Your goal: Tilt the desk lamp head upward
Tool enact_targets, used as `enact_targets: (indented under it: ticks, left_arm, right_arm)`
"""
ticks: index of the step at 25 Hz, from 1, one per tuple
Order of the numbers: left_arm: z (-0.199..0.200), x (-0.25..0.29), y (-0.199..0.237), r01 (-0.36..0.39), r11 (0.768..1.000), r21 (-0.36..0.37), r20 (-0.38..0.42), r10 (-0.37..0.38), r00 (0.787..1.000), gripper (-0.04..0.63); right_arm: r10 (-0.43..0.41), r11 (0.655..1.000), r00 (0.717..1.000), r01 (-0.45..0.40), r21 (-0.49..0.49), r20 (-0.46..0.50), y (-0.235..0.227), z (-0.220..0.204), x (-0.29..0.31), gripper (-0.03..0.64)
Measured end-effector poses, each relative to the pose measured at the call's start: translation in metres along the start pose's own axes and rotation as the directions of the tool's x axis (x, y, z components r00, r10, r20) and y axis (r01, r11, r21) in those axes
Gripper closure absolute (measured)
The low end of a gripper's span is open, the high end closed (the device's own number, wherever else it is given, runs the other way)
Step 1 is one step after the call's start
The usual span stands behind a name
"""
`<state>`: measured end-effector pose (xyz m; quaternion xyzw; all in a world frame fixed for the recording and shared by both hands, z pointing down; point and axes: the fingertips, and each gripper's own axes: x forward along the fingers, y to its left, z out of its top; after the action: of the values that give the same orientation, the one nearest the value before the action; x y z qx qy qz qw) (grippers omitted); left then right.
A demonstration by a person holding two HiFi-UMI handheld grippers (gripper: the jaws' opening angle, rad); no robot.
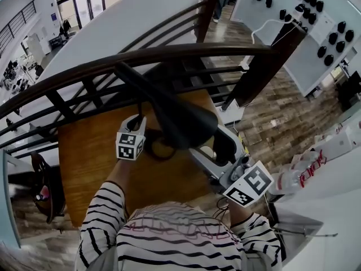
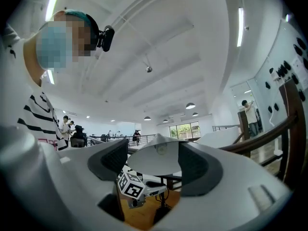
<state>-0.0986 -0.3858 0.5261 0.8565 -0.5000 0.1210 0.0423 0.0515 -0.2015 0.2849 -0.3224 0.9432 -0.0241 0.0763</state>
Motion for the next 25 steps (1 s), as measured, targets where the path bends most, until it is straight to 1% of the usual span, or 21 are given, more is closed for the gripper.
enact_targets:
  ticks: [8, 17, 25]
  left_arm:
    - [0.0, -0.002, 0.001, 0.004, 1.0, 0.003, -0.006, -0.004, 1.0, 0.551]
    - [-0.002, -0.003, 0.003, -0.003, 1.0, -0.016, -0.007, 0.003, 1.0, 0.551]
    - [-0.003, -0.001, 0.003, -0.01, 1.0, -0.021, -0.011, 0.01, 1.0, 0.551]
  right_arm:
    - [0.016, 0.998, 1.0, -0.015, -0.062, 0.022, 0.005, 0.031, 0.008, 0.296]
    - [0.056, 0.996, 0.997, -0.051, -0.079, 0.062, 0.01, 0.06, 0.021, 0.29]
    - [0.097, 0.991, 0.994, -0.092, -0.094, 0.046, 0.01, 0.079, 0.031, 0.285]
